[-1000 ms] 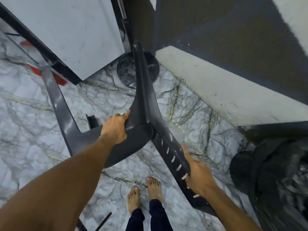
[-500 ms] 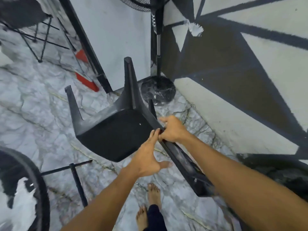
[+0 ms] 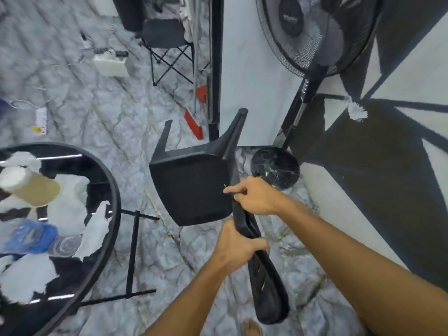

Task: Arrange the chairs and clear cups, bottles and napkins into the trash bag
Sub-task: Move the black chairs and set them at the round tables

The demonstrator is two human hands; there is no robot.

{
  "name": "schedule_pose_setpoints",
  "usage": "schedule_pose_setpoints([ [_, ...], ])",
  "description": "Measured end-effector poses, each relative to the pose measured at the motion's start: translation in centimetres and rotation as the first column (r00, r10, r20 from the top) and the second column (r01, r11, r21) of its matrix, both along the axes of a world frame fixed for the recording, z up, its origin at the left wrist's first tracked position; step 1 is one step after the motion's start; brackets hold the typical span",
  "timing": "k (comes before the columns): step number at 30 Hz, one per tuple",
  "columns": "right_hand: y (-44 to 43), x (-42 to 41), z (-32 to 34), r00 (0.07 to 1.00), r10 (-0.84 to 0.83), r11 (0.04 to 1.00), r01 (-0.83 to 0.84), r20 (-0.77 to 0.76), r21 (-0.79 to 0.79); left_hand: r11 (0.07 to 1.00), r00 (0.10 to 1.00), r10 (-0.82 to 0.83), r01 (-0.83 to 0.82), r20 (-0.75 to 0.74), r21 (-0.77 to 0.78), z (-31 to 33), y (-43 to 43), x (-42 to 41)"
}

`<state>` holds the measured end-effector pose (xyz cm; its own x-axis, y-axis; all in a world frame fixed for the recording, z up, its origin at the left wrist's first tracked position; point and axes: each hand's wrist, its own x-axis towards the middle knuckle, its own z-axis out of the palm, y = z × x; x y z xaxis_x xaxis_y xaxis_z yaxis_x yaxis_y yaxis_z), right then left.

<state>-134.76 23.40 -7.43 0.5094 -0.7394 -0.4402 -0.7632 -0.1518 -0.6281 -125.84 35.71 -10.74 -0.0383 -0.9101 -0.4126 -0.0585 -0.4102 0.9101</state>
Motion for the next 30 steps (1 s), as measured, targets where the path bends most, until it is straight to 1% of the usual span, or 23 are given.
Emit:
schedule_pose_setpoints([
  [2,-0.5,-1.2,2.4,0.975,0.223,0.975,-0.222,-0.026,0.016,1.000,0.997,0.011,-0.011,0.074,-0.001,1.0,-1.9,0.8],
  [3,-0.7,-1.7,3.6,0.938,0.340,0.940,-0.341,-0.073,-0.013,0.999,0.994,0.031,-0.032,0.102,0.001,1.5,-2.8,1.2],
  [5,-1.1,-2.2,5.3,0.846,0.510,0.834,-0.530,-0.154,-0.151,0.996,0.988,0.093,-0.092,0.120,-0.008,2.6,-4.1,1.9],
  [7,-1.9,-2.1,6.1,0.806,0.577,0.746,-0.586,-0.131,-0.317,0.992,0.989,0.121,-0.119,0.087,-0.034,3.8,-4.9,2.1],
  [8,-2.4,-2.1,6.0,0.780,0.615,0.702,-0.608,-0.116,-0.371,0.991,0.991,0.123,-0.120,0.051,-0.055,4.2,-4.7,1.9],
  [9,-3.1,-2.2,5.7,0.743,0.657,0.644,-0.643,-0.133,-0.414,0.991,0.994,0.111,-0.110,0.012,-0.081,4.5,-4.0,1.7],
  [10,-3.7,-2.4,5.6,0.697,0.692,0.572,-0.688,-0.188,-0.447,0.990,0.996,0.091,-0.092,-0.019,-0.108,4.4,-2.9,1.6],
  [11,-4.3,-2.6,5.6,0.664,0.702,0.507,-0.720,-0.258,-0.474,0.992,0.998,0.064,-0.066,-0.021,-0.111,3.7,-1.3,1.4],
  [12,-5.0,-3.0,5.4,0.658,0.696,0.464,-0.718,-0.287,-0.519,0.995,0.999,0.031,-0.030,0.009,-0.092,3.0,0.6,1.1],
  [13,-5.6,-3.4,5.3,0.692,0.672,0.467,-0.671,-0.262,-0.576,0.999,0.997,0.001,0.003,0.079,-0.045,1.9,2.8,0.7],
  [14,-6.2,-3.6,5.1,0.739,0.642,0.497,-0.605,-0.205,-0.622,1.000,0.980,-0.014,0.013,0.197,0.004,0.6,4.6,0.1],
  [15,-6.5,-3.6,5.0,0.773,0.616,0.535,-0.551,-0.151,-0.640,0.999,0.934,0.003,-0.018,0.357,0.037,-0.3,5.9,-0.4],
  [16,-6.2,-3.1,5.1,0.783,0.610,0.558,-0.534,-0.122,-0.636,0.995,0.861,0.051,-0.084,0.505,0.044,-1.1,6.4,-0.7],
  [17,-5.5,-2.5,5.4,0.768,0.626,0.554,-0.560,-0.135,-0.616,0.988,0.792,0.110,-0.155,0.601,0.023,-1.4,6.2,-0.8],
  [18,-4.7,-1.9,5.8,0.741,0.648,0.531,-0.604,-0.175,-0.594,0.982,0.754,0.148,-0.191,0.640,-0.003,-1.5,5.6,-0.6],
  [20,-3.4,-1.0,6.0,0.661,0.685,0.464,-0.720,-0.307,-0.517,0.977,0.725,0.193,-0.205,0.661,-0.060,-0.4,3.7,0.3],
  [21,-3.0,-0.5,6.2,0.610,0.683,0.410,-0.776,-0.401,-0.480,0.973,0.720,0.216,-0.216,0.659,-0.083,0.3,2.7,1.1],
  [23,-3.0,1.0,6.8,0.492,0.635,0.219,-0.854,-0.596,-0.472,0.966,0.702,0.253,-0.218,0.665,-0.138,2.0,1.4,2.6],
  [24,-3.0,2.1,7.1,0.444,0.608,0.127,-0.873,-0.658,-0.471,0.963,0.692,0.265,-0.219,0.672,-0.154,3.0,0.9,3.1],
  [26,-3.2,4.3,7.9,0.363,0.616,-0.006,-0.886,-0.700,-0.464,0.959,0.682,0.283,-0.215,0.674,-0.185,5.0,-0.1,3.6],
  [27,-3.4,5.1,8.4,0.317,0.642,-0.046,-0.893,-0.698,-0.448,0.955,0.679,0.297,-0.218,0.671,-0.201,5.8,-0.5,3.6],
  [28,-3.9,5.8,8.9,0.281,0.663,-0.076,-0.897,-0.694,-0.436,0.946,0.677,0.323,-0.242,0.661,-0.214,6.3,-0.6,3.5],
  [30,-5.2,6.5,9.6,0.248,0.697,-0.113,-0.889,-0.673,-0.444,0.911,0.656,0.407,-0.341,0.636,-0.231,5.7,-0.3,3.4],
])
